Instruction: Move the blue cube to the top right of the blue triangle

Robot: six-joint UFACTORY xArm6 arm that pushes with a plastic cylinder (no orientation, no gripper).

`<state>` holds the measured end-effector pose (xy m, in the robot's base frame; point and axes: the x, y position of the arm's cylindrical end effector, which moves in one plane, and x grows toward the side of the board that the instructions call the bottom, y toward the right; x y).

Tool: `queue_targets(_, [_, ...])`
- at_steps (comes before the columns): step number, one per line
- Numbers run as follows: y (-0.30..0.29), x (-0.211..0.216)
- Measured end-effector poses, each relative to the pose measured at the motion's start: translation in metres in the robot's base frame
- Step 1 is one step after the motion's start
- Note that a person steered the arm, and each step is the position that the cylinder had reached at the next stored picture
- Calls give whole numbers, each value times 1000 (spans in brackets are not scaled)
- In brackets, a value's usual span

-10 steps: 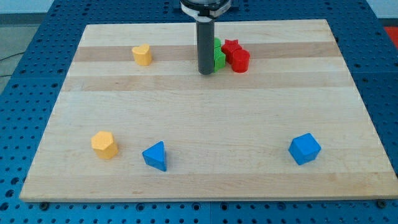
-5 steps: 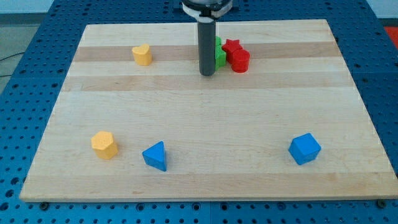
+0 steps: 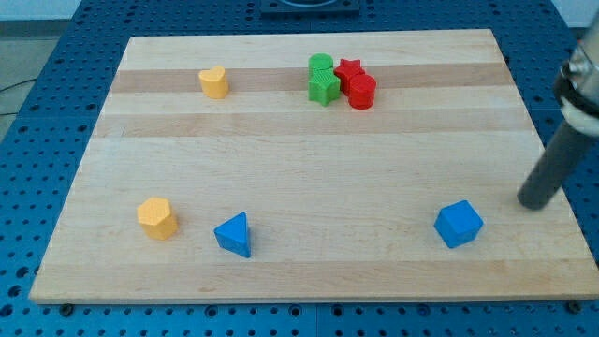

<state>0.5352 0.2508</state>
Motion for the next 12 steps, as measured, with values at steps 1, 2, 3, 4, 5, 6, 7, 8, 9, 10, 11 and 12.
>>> queue_targets(1, [-17,38])
queue_targets(2, [-84,57])
queue_targets(3, [-93,45])
queue_targets(4, [-51,20])
queue_targets(5, [-51,-7])
queue_targets(6, [-149,57])
queue_targets(7, [-182,71])
queue_targets(8, [-109,48])
queue_targets(9, [-61,13])
queue_targets(10, [-64,13])
queue_targets(11, [-129,36])
queue_targets(12, [-128,36])
